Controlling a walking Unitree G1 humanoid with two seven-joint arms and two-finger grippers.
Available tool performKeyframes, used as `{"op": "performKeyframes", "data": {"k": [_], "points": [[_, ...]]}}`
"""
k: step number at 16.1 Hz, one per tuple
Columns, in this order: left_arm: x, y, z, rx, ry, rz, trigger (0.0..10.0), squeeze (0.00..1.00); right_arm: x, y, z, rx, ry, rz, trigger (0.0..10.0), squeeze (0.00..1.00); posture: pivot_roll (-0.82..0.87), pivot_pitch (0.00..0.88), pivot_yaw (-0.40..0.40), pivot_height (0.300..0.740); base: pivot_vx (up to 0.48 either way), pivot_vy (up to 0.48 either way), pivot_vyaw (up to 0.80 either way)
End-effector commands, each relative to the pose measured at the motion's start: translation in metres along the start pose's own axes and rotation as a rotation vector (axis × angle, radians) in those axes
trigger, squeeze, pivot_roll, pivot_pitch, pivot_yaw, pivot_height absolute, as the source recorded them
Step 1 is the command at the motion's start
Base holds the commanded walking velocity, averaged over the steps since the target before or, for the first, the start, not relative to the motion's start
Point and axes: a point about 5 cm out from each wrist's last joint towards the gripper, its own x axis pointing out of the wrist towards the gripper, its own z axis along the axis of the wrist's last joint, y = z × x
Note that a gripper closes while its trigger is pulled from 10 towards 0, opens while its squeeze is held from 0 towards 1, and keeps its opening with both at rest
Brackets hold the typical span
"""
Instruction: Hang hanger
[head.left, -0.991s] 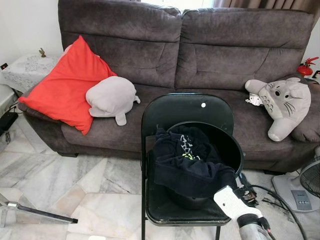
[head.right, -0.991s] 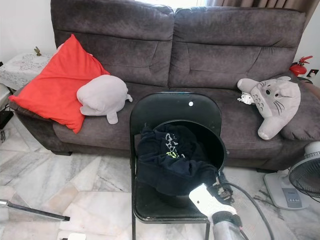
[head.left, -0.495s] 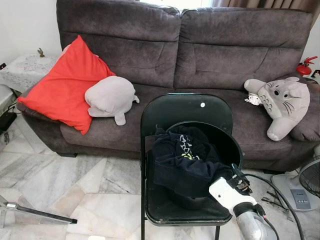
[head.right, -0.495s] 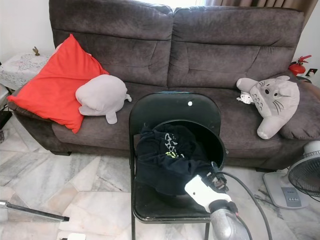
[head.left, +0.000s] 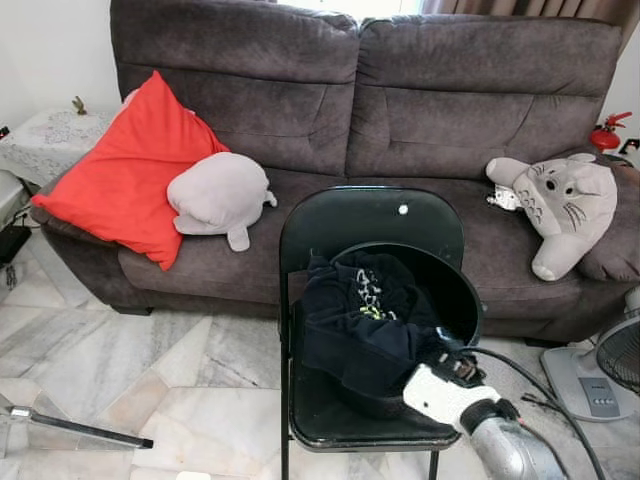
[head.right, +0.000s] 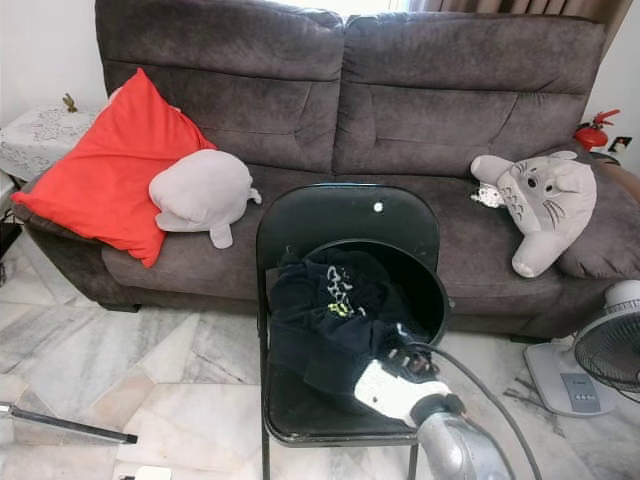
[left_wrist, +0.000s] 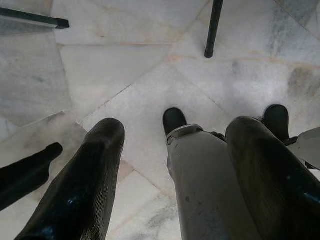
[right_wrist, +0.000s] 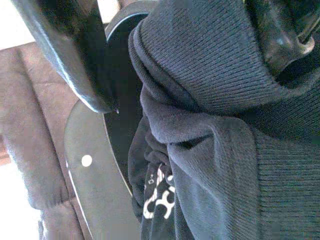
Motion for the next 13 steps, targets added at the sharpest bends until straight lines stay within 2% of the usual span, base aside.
{"op": "performKeyframes", "data": {"k": [1,4,5,6,10,13], "points": [[-0.001,0.001,-0.007,0.004,0.023,0.004,10.0,0.00,-0.001,0.002,0.007,-0.021,-0.037,0.025,10.0,0.00,-0.11,0.076,-0.016,0.740,0.000,0.000,0.00],[-0.001,0.001,-0.007,0.006,0.024,0.003,10.0,0.00,-0.008,0.005,0.002,-0.046,-0.009,0.041,9.8,0.00,-0.12,0.078,-0.015,0.740,0.000,0.000,0.00],[-0.001,0.001,-0.007,0.007,0.024,0.002,10.0,0.00,-0.010,0.008,-0.001,-0.040,0.009,0.040,0.9,0.00,-0.12,0.079,-0.014,0.740,0.000,0.000,0.00],[-0.001,0.001,-0.007,0.009,0.024,0.002,10.0,0.00,-0.013,0.011,-0.003,-0.036,0.029,0.044,0.0,0.00,-0.12,0.079,-0.013,0.740,0.000,0.000,0.00],[-0.001,0.001,-0.007,0.011,0.022,0.003,10.0,0.00,-0.013,0.014,-0.001,-0.031,0.034,0.053,0.0,0.00,-0.12,0.077,-0.013,0.740,0.000,0.000,0.00],[-0.001,0.001,-0.007,0.010,0.022,0.005,10.0,0.00,-0.007,0.013,0.003,-0.036,0.022,0.054,0.0,0.00,-0.12,0.077,-0.015,0.740,0.000,0.000,0.00]]}}
